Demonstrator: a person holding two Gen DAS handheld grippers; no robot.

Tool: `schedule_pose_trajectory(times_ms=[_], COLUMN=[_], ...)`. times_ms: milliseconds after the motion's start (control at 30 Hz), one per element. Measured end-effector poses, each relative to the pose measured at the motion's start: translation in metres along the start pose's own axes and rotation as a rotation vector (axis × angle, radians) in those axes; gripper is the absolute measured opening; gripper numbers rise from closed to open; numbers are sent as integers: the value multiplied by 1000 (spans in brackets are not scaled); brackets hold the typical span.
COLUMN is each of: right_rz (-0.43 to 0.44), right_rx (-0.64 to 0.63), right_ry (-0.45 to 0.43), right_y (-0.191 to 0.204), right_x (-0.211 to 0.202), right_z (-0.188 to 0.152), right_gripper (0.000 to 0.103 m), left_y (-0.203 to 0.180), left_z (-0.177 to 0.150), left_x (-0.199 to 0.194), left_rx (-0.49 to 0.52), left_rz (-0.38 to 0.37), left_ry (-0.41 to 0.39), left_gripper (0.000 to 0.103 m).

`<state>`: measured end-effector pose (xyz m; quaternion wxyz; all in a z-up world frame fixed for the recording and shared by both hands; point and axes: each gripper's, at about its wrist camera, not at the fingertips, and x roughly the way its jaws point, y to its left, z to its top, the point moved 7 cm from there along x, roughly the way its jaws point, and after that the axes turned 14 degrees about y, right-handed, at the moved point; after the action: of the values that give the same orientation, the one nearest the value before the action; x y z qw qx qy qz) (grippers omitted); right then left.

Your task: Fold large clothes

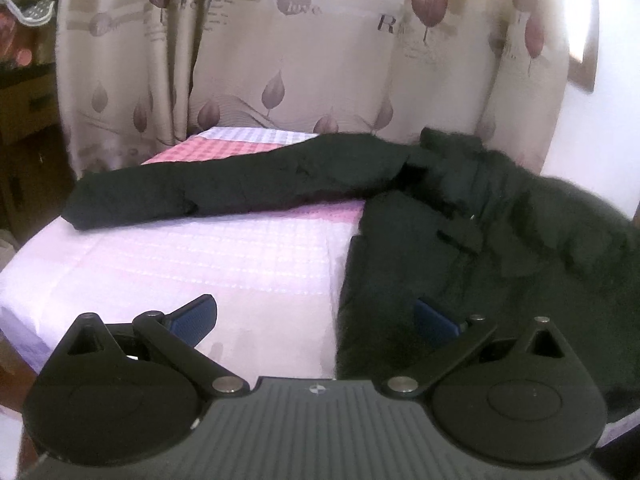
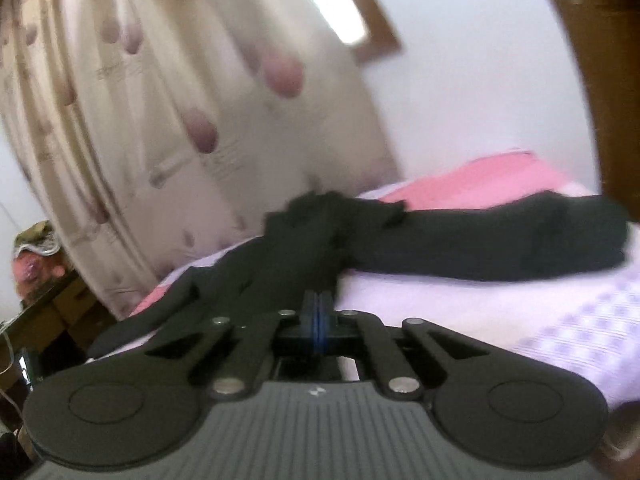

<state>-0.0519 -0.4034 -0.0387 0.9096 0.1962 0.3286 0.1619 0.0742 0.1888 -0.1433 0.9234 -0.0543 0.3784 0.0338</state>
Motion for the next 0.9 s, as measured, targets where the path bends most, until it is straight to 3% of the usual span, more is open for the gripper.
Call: schedule_pose_trajectory(times_ms=[67,100,167,233,400,500,533,567,600,633,667,733,900], right_rz=[-37,-10,34,16,73,51,41,56,107,137,149,179,191], right_rx=[14,53,94,59,70,27,33,59,112,134,124,124,124], right_ry=[41,80,137,162,217,234,221,236,262,261,251,207,54], right_y=[-13,-20,-24,-19,-8,2,2,0,-1,1,4,10,8], right_x=[10,22,50,81,158,188,190,192,195,197,191,168,71], right_z=[-11,-17,-24,-30,-30,-28,-27,-27,-28,-28,-25,-13,26], right_gripper=[5,7,21,45,66,58,33,19,14,12,11,10,10], left_y=[-1,-3,-6,-9,-14,-18,-19,-22,-25,-28,-29,-27,-21], left_z=[-1,0,0,1,5,6,7,8,8,10,12,17,25], left_x=[8,11,18,23,33,46,48,49,48,47,45,36,-10], left_rx=[-1,-2,5,10,31,35,44,59,80,94,71,11,17], left_rz=[1,-8,-16,-16,-62,-139,-144,-150,-166,-198,-248,-288,-253], left_ry=[13,18,30,32,53,102,96,96,95,105,132,143,67], left_gripper=[103,103,103,103,103,103,101,86,71,37,25,18,17])
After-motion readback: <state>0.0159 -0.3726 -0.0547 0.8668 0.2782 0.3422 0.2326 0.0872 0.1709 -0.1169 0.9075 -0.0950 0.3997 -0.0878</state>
